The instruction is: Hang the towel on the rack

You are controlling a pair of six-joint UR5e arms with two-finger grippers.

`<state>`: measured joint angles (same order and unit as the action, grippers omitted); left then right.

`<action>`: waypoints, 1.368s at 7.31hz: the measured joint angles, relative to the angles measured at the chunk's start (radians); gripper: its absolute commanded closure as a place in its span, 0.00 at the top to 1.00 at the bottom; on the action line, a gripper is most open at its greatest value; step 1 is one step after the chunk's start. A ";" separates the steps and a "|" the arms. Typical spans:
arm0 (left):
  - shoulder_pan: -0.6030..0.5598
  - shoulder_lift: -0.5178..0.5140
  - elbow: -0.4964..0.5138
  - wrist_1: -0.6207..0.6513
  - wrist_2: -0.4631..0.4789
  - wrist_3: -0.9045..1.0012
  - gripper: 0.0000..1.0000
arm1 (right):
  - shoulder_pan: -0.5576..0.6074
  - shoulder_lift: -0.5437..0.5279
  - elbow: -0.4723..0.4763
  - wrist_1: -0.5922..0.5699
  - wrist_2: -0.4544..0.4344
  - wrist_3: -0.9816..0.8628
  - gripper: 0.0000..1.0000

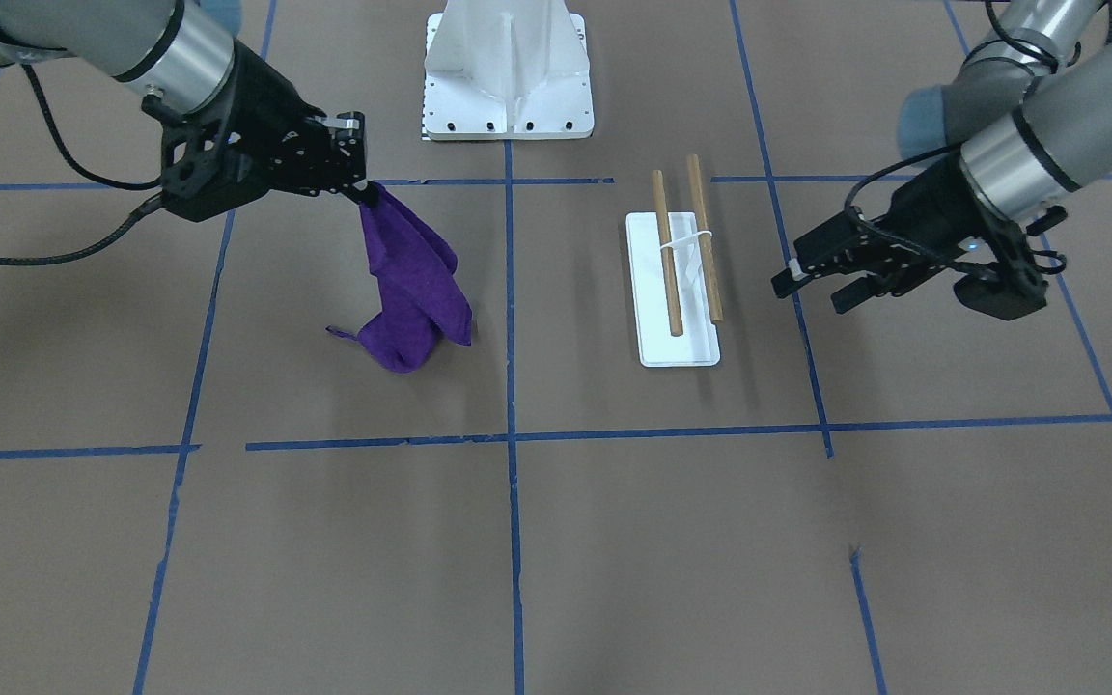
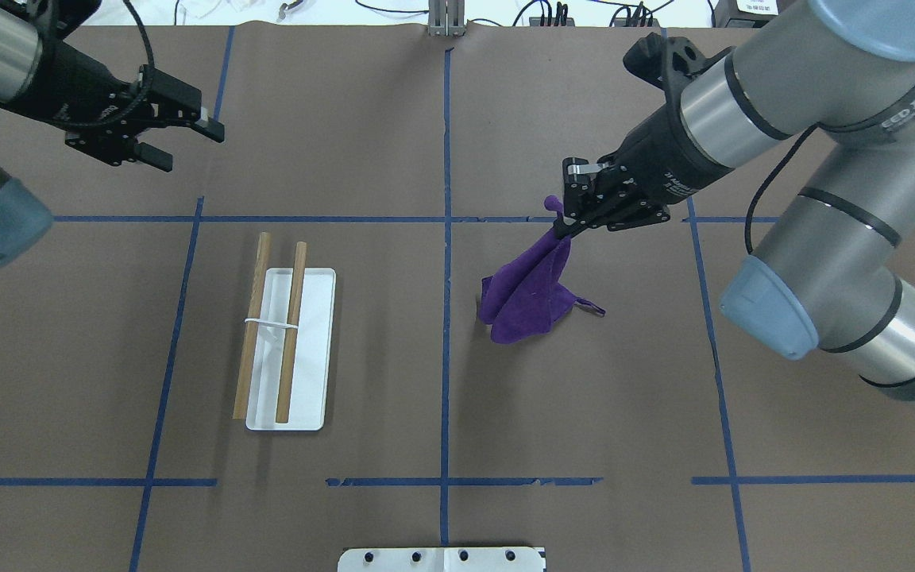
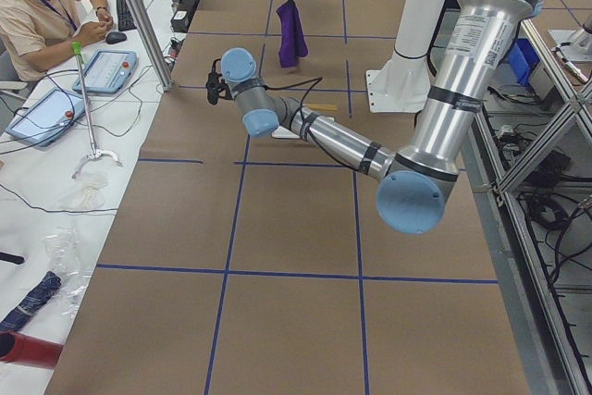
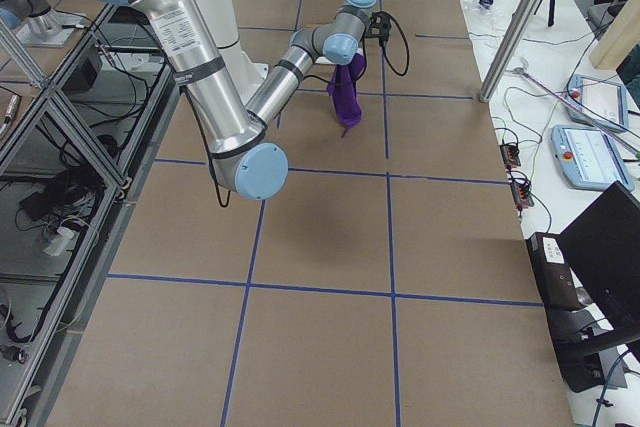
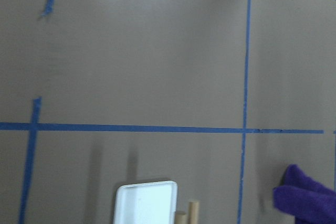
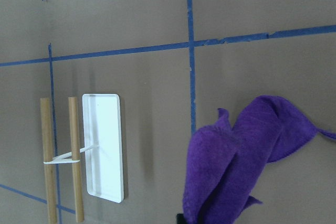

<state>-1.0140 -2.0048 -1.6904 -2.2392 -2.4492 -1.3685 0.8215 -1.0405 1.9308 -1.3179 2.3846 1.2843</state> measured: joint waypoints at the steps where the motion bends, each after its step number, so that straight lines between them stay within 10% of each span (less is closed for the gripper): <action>1: 0.058 -0.054 0.011 0.001 0.031 -0.109 0.99 | -0.025 0.039 -0.016 -0.001 -0.023 0.001 0.00; 8: 0.258 -0.268 0.089 0.001 0.057 -0.587 0.93 | -0.159 0.136 -0.046 -0.003 -0.161 -0.009 0.00; 9: 0.272 -0.278 0.091 0.001 0.057 -0.595 0.85 | -0.172 0.138 -0.046 -0.002 -0.178 -0.010 0.00; 10: 0.284 -0.283 0.092 0.001 0.058 -0.597 0.57 | -0.184 0.141 -0.047 -0.002 -0.195 -0.011 0.00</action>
<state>-0.7301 -2.2883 -1.5980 -2.2381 -2.3912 -1.9658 0.6377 -0.8990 1.8841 -1.3197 2.1897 1.2736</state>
